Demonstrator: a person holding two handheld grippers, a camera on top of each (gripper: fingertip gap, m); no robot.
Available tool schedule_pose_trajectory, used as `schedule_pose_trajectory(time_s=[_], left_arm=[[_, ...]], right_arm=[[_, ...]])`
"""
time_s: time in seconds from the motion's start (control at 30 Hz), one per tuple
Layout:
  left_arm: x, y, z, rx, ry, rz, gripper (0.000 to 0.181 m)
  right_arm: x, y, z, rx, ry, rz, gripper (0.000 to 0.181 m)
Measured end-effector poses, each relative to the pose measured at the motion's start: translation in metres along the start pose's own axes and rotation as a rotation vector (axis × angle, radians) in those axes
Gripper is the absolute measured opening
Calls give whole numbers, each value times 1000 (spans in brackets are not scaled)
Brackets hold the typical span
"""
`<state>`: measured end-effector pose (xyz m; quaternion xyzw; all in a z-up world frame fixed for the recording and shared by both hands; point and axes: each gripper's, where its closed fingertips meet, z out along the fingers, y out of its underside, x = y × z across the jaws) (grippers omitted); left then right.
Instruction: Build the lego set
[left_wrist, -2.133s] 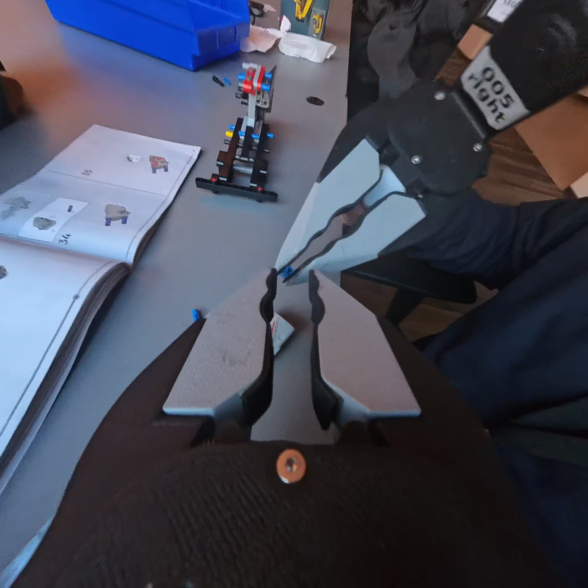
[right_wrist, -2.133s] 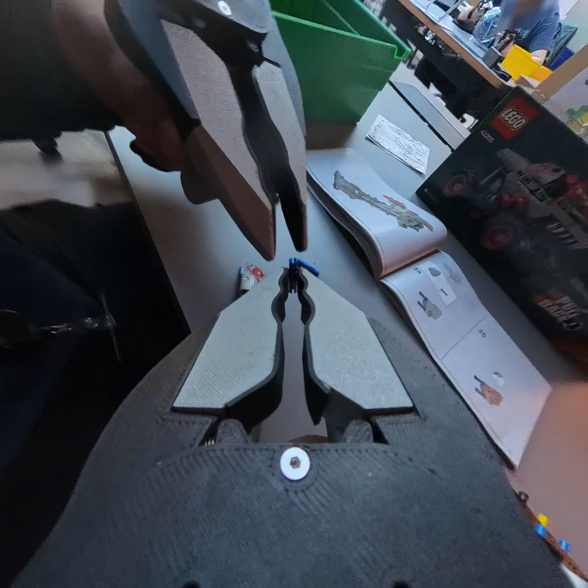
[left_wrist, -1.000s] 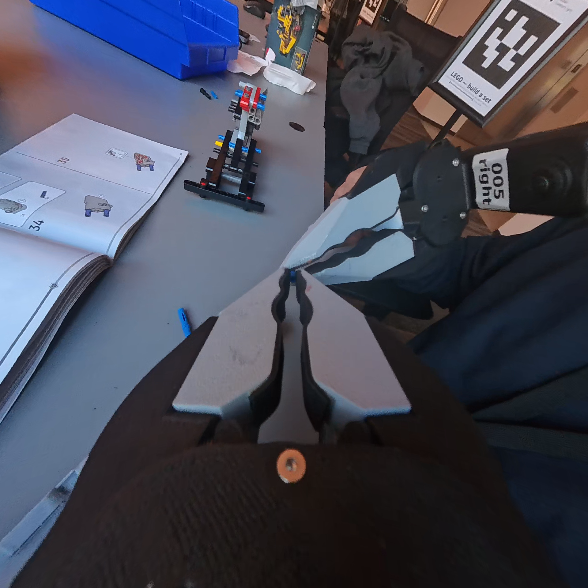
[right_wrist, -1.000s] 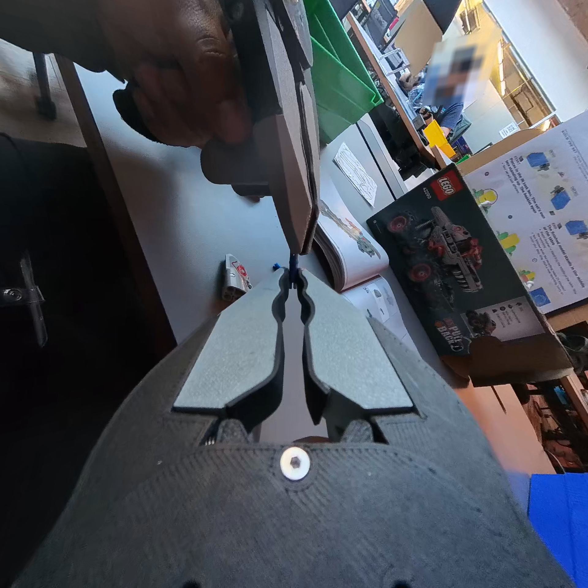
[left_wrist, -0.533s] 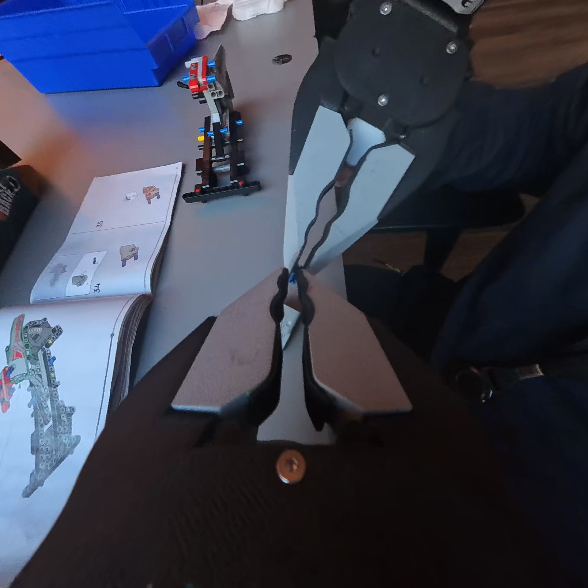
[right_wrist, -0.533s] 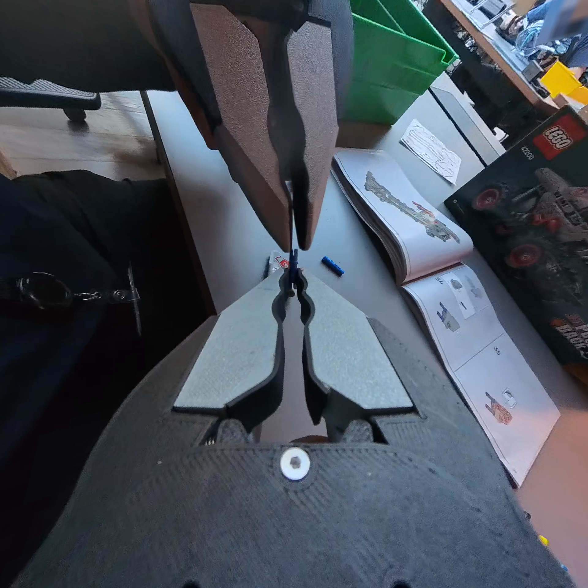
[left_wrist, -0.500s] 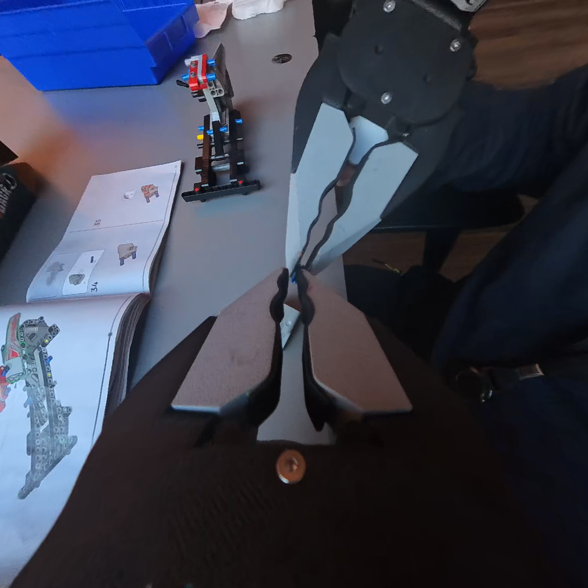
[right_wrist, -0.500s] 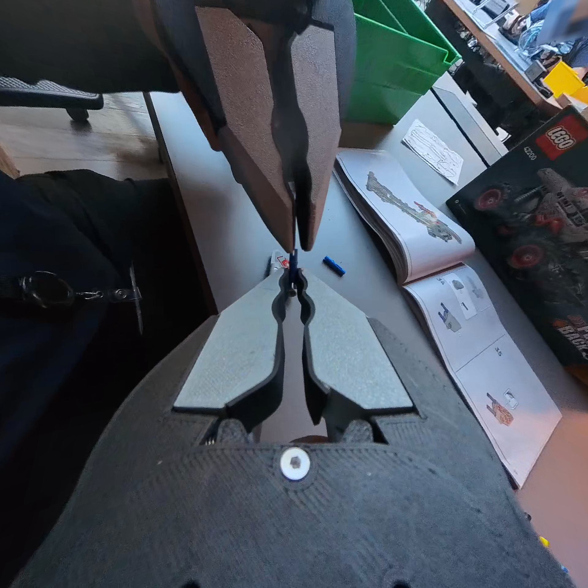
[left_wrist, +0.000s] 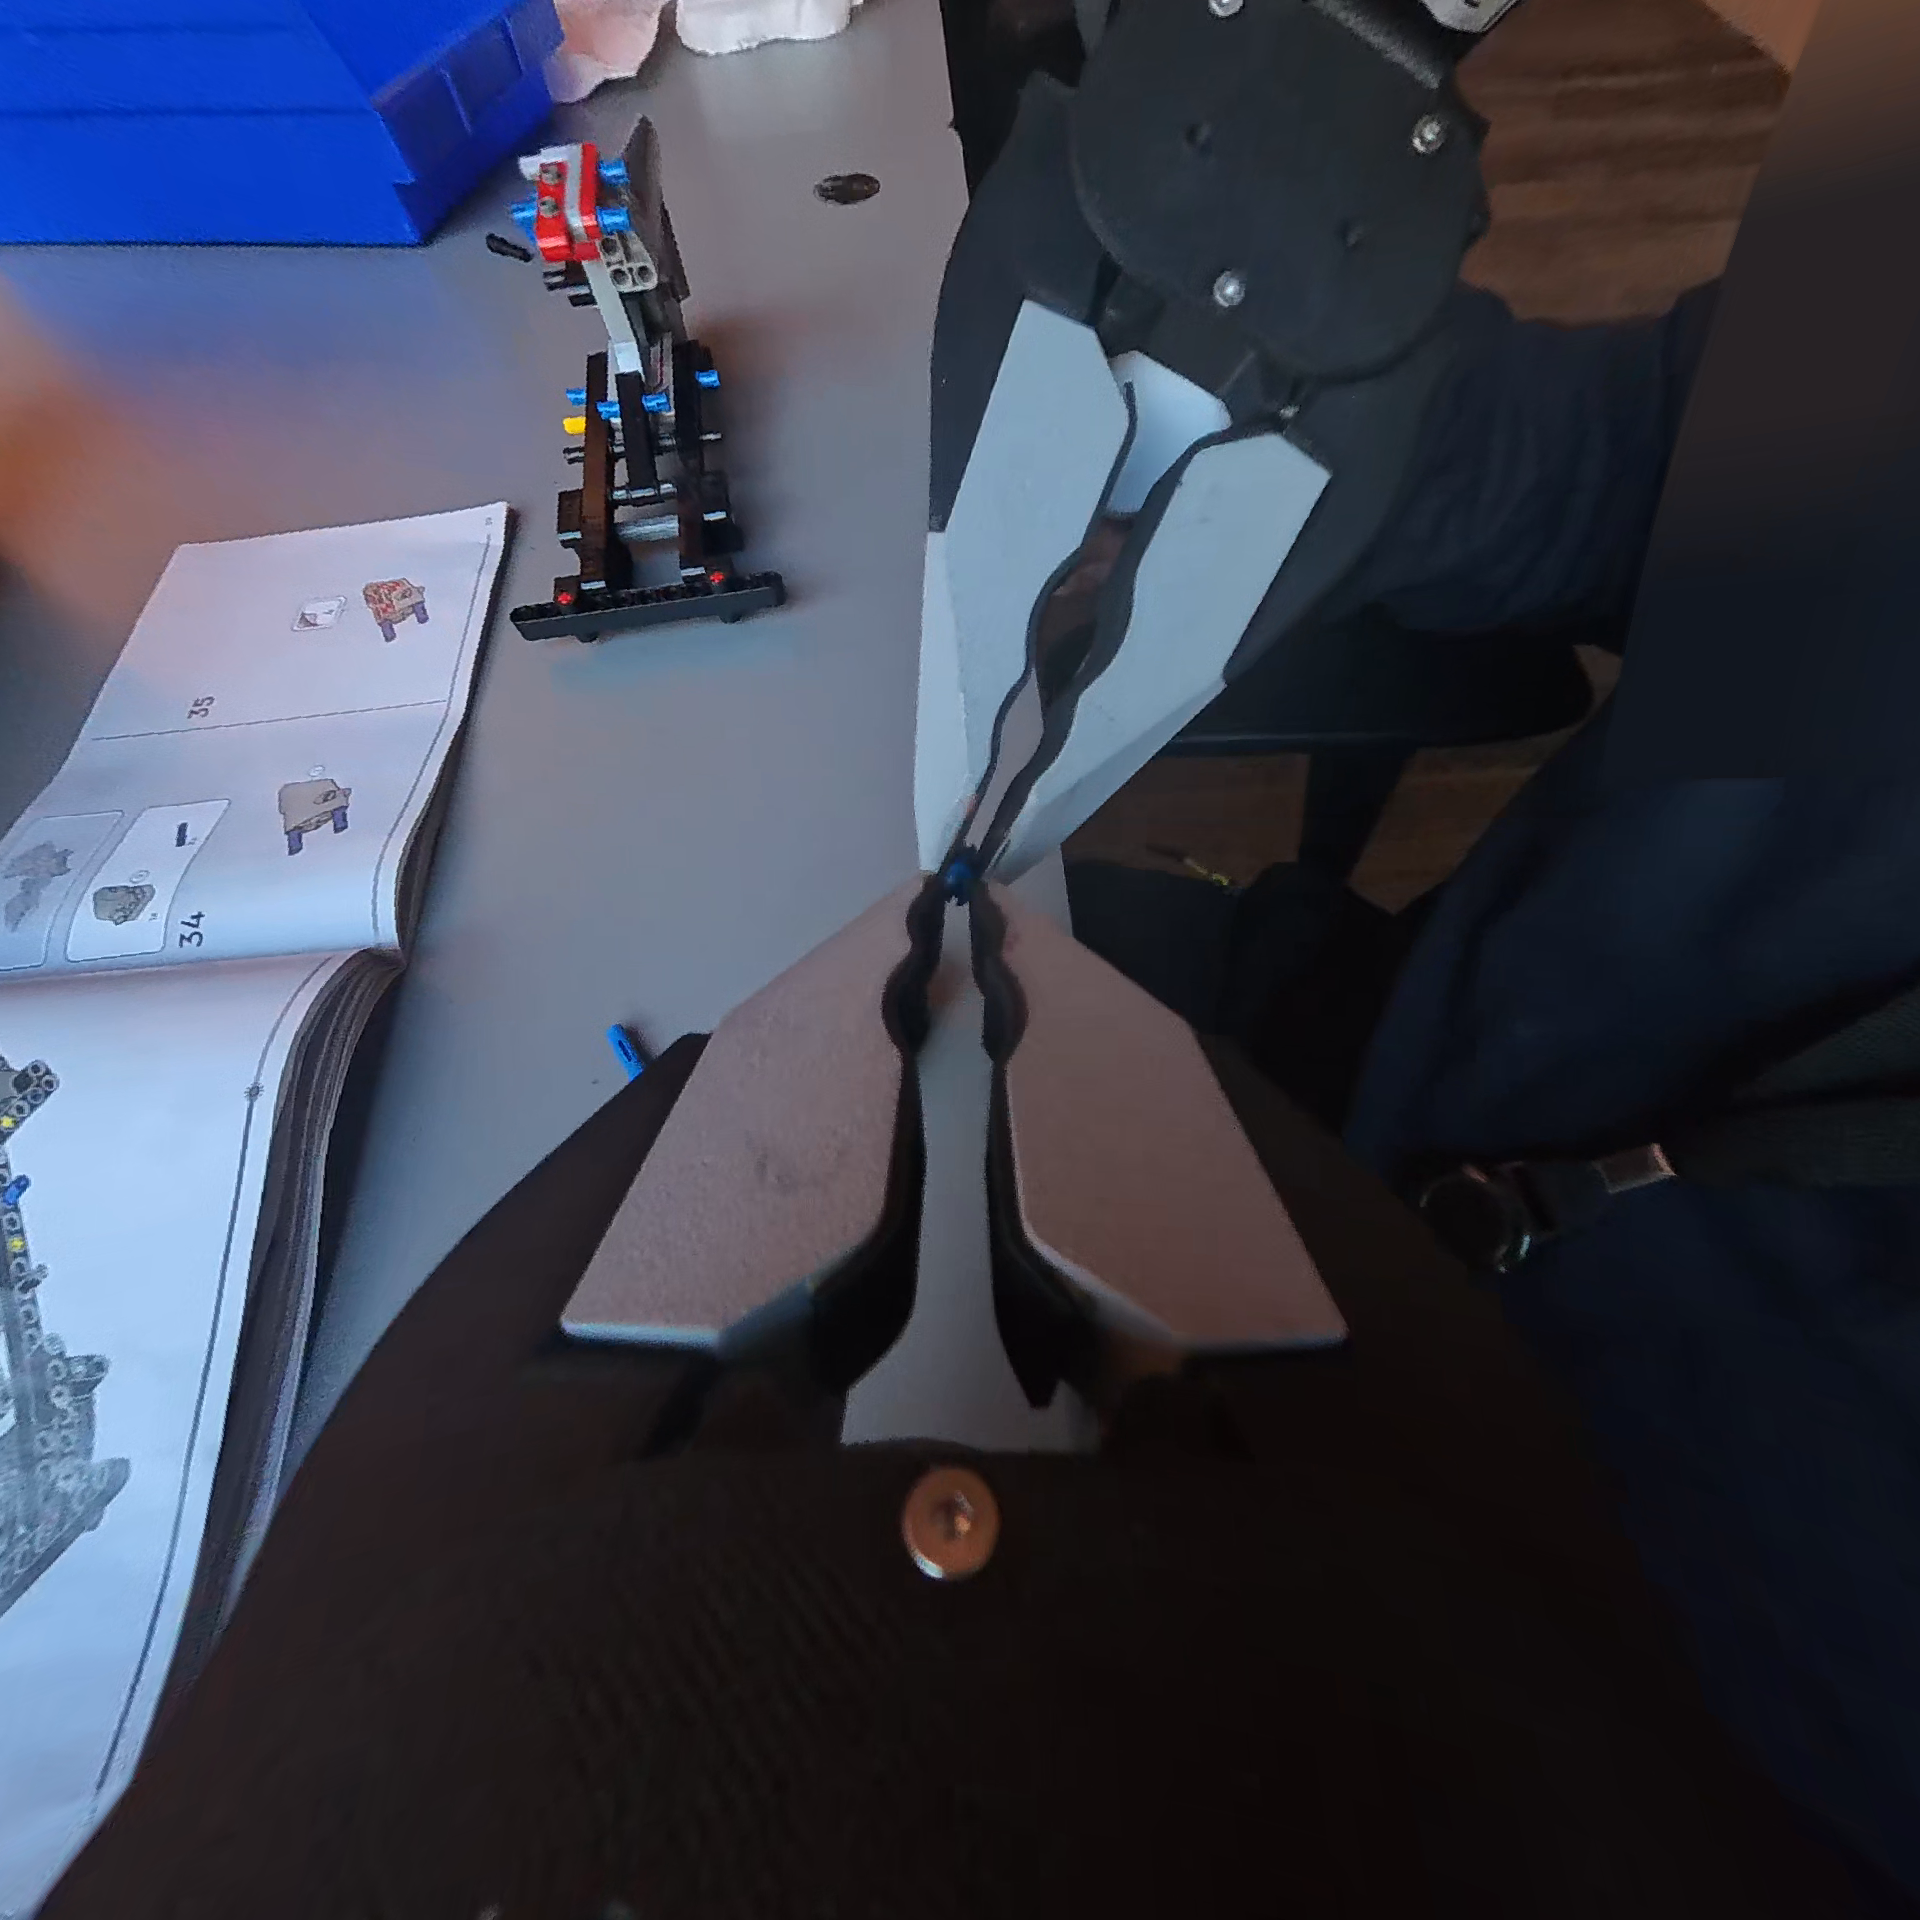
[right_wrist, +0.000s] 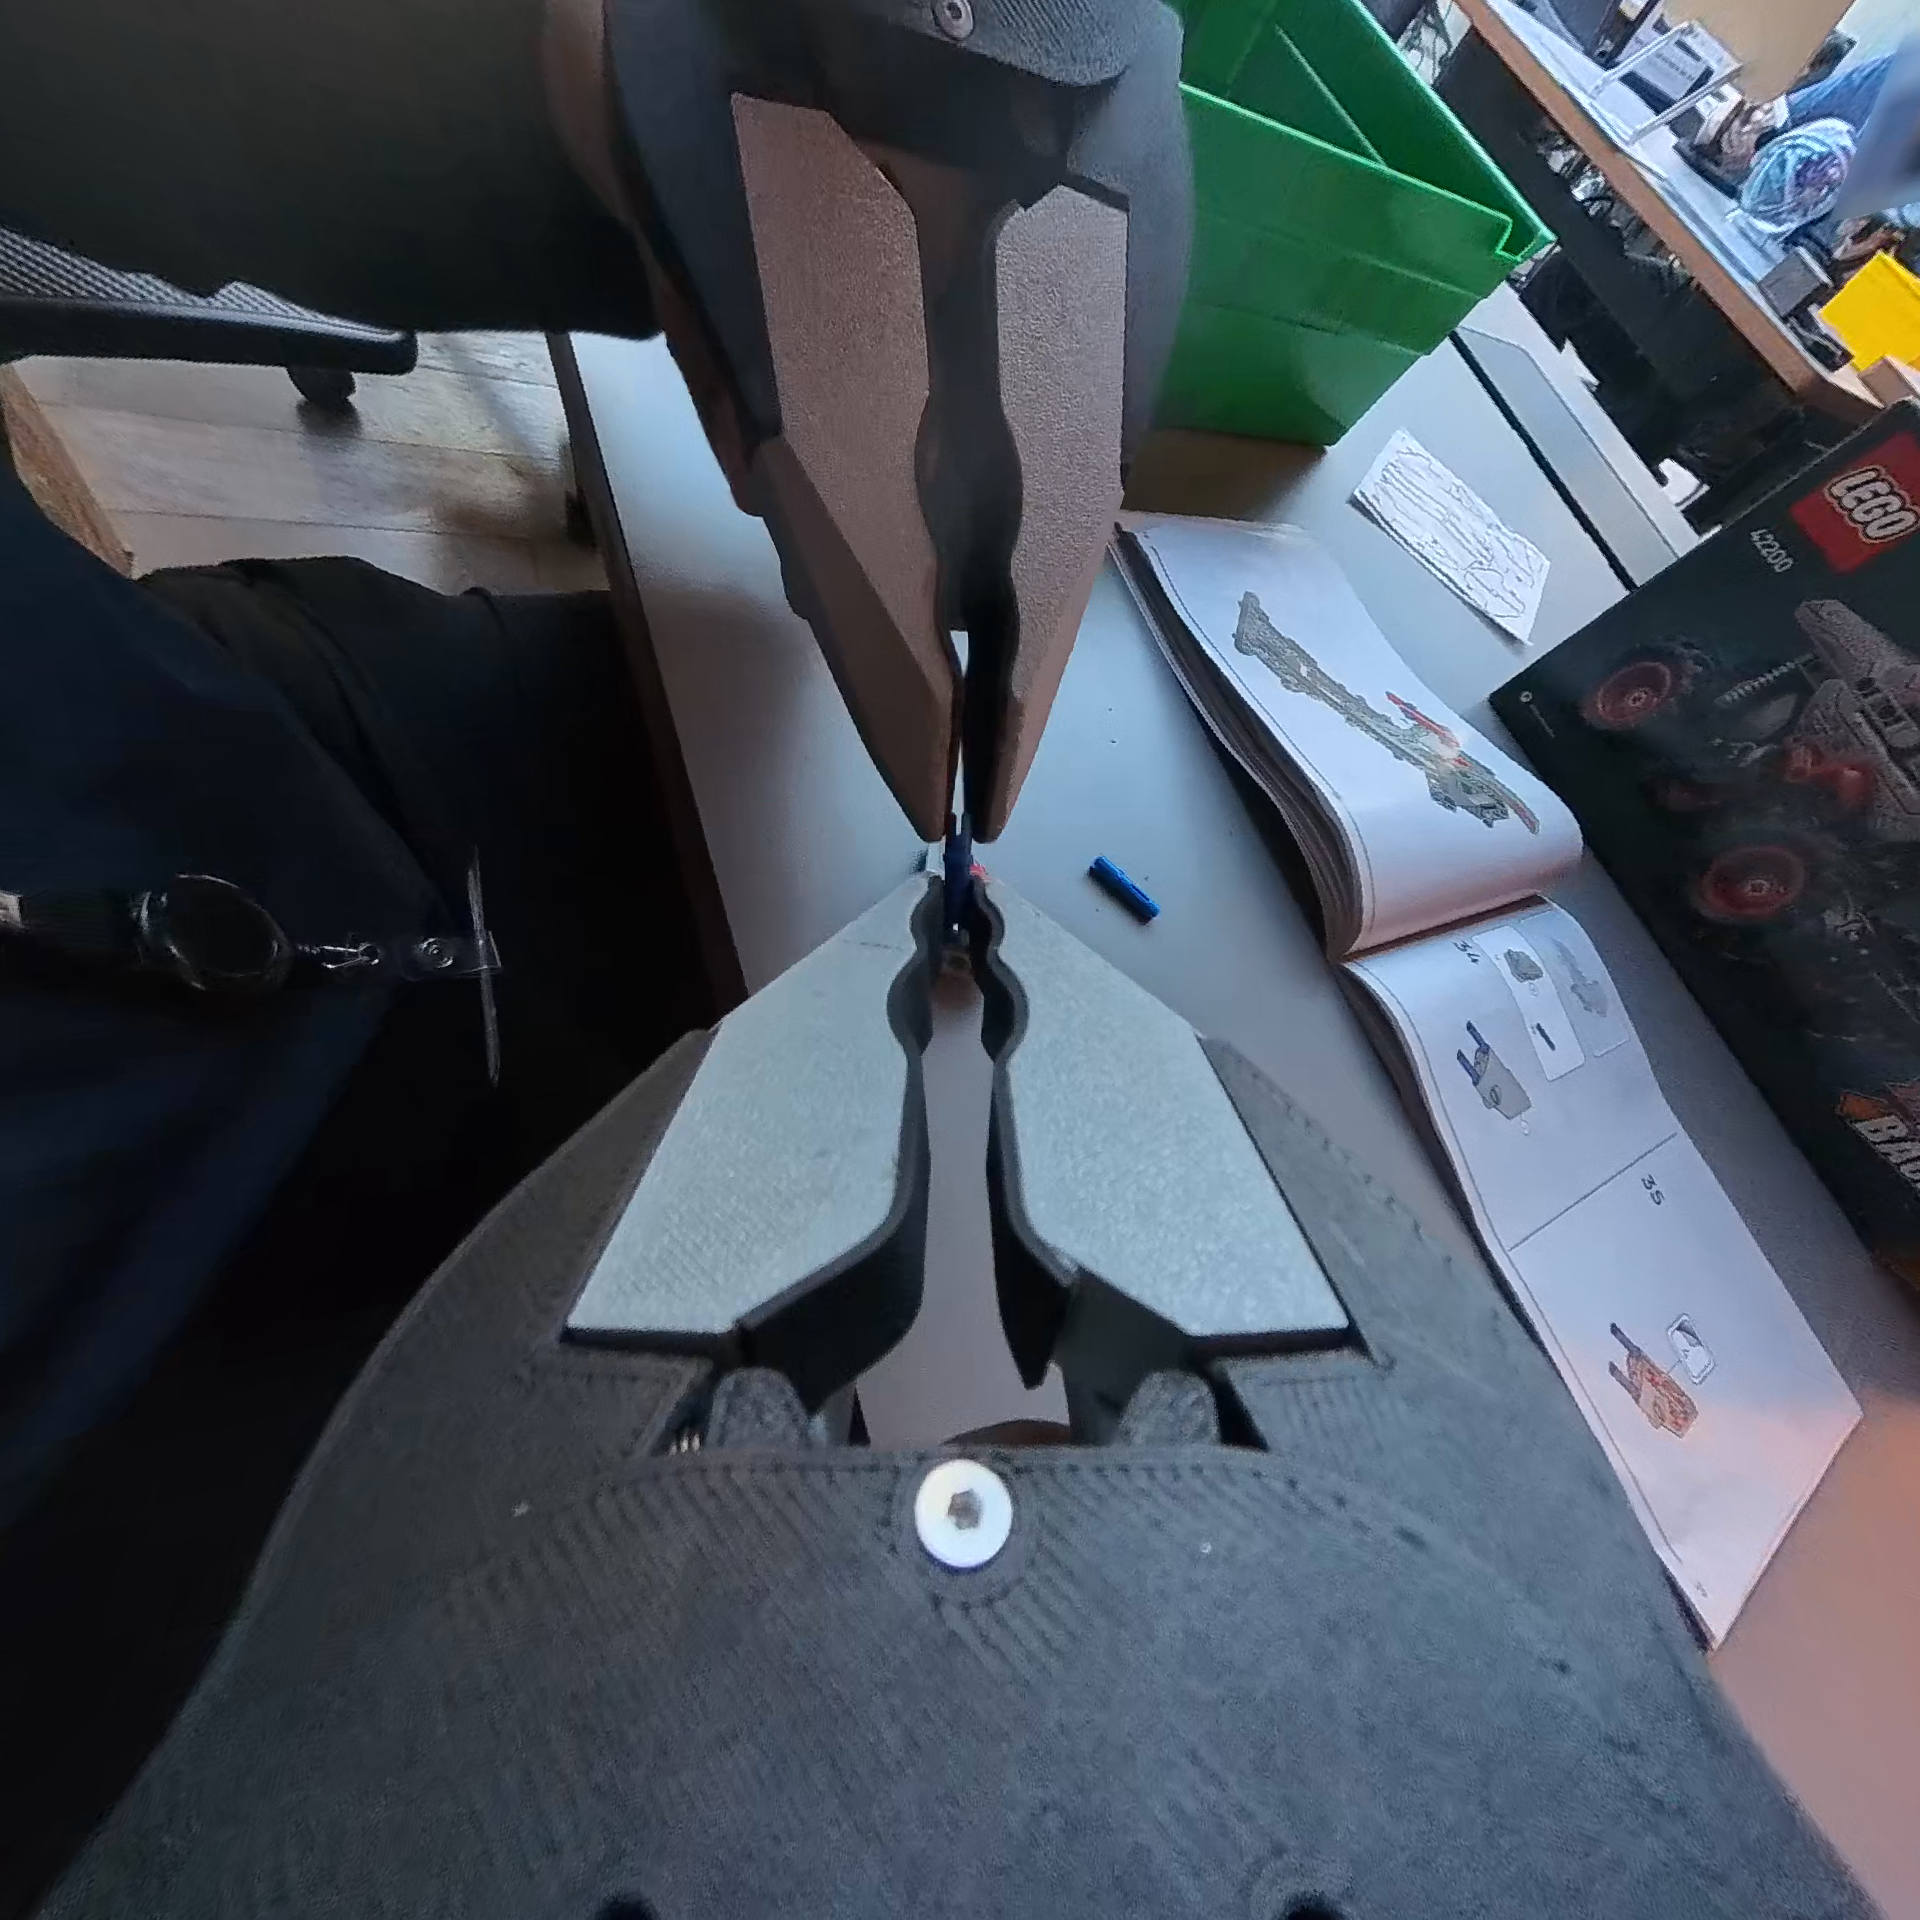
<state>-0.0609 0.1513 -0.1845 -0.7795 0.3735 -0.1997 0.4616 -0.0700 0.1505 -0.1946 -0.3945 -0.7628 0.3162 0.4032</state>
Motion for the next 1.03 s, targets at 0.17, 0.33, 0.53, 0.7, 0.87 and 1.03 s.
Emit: schedule_pose_trajectory(time_s=[0.17, 0.33, 0.53, 0.7, 0.87, 1.03], left_arm=[[2, -4, -7, 98, 49, -62, 2], [4, -13, -17, 212, 88, -140, 2], [4, -17, -21, 263, 104, -164, 2], [2, -17, -23, 282, 105, -183, 2], [0, -11, -17, 237, 91, -195, 2], [-10, 6, -7, 81, 1, -110, 12]], right_arm=[[1, -12, -7, 124, -43, 49, 2], [2, -26, -13, 251, -93, 120, 2], [5, -34, -16, 335, -110, 179, 2], [6, -36, -15, 358, -120, 212, 1], [6, -30, -12, 317, -113, 190, 0], [15, -1, -10, 165, -107, 220, 1]])
